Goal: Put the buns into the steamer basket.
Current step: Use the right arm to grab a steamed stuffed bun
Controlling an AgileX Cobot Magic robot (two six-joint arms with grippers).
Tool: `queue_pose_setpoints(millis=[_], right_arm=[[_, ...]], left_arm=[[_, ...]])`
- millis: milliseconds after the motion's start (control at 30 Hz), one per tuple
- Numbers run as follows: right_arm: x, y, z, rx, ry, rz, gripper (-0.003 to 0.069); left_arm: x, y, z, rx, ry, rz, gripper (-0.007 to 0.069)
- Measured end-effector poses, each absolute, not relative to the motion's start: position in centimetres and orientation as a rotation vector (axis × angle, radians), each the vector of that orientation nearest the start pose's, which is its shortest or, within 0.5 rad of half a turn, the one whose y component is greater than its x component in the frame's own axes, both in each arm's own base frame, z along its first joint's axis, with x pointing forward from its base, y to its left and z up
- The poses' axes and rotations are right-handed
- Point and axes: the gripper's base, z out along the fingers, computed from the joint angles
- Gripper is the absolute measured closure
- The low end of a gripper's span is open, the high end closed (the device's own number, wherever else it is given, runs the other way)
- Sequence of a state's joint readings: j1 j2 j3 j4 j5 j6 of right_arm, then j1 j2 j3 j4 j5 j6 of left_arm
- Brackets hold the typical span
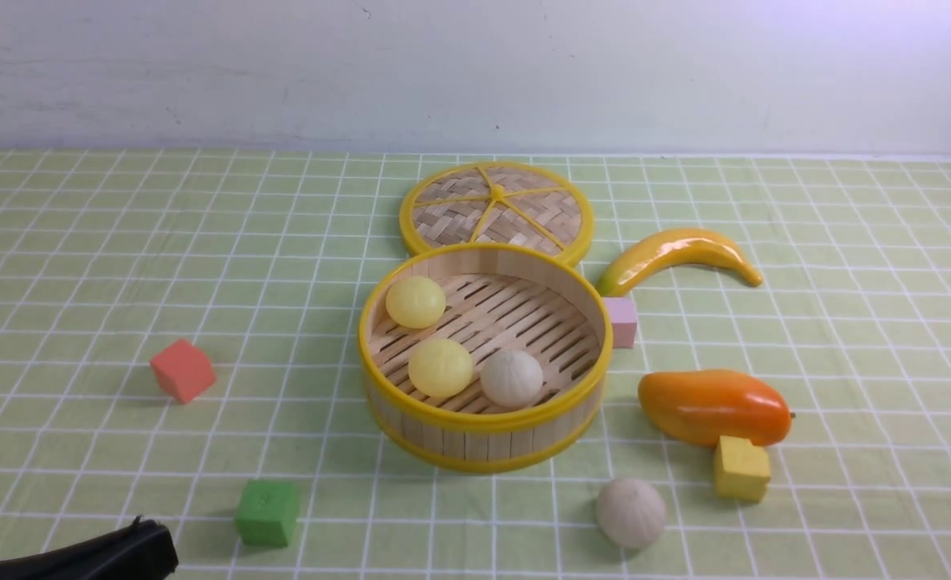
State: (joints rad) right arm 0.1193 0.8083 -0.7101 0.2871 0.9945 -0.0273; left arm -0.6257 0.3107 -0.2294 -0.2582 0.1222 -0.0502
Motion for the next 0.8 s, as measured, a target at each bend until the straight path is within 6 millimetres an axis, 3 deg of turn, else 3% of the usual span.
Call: queue_pose_setpoints(millis=[100,200,233,300,333,400,433,533,600,667,800], right_arm=[[15.4,4.4,29.7,-0.130,2.641,0.407,0.0661],[18.4,6.9,28.7,-0.256,2.724,0.450,0.0661],[18.5,7.1,28.7,-0.266,2.727,0.452,0.0661],[20.3,9.8,27.6,-0.391,2.759,0.463,0.0659],[20.4,10.0,27.5,-0.402,2.761,0.461,0.0658],[22.1,13.1,26.3,-0.513,2.802,0.459,0.0643],[22.1,13.2,26.0,-0.521,2.809,0.458,0.0642],[24.6,16.1,25.0,-0.587,2.819,0.457,0.0582],[25.2,16.6,24.8,-0.592,2.816,0.450,0.0559],[26.9,17.5,23.7,-0.590,2.819,0.426,0.0480],[28.5,18.2,22.1,-0.592,2.847,0.391,0.0375]], left_arm=[[6.6,-5.1,25.9,0.300,1.711,-0.721,0.0638],[6.6,-5.2,25.9,0.303,1.718,-0.720,0.0638],[6.6,-5.2,25.9,0.303,1.718,-0.720,0.0638],[6.6,-5.2,25.8,0.305,1.723,-0.720,0.0638],[6.6,-5.2,25.8,0.305,1.723,-0.720,0.0638],[6.6,-5.2,25.8,0.307,1.729,-0.719,0.0638],[6.6,-5.2,25.8,0.307,1.729,-0.719,0.0638],[6.6,-5.2,25.7,0.308,1.732,-0.719,0.0638],[6.6,-5.2,25.7,0.308,1.732,-0.719,0.0638],[6.6,-5.2,25.7,0.309,1.734,-0.719,0.0638],[6.6,-5.2,25.7,0.309,1.735,-0.719,0.0638]])
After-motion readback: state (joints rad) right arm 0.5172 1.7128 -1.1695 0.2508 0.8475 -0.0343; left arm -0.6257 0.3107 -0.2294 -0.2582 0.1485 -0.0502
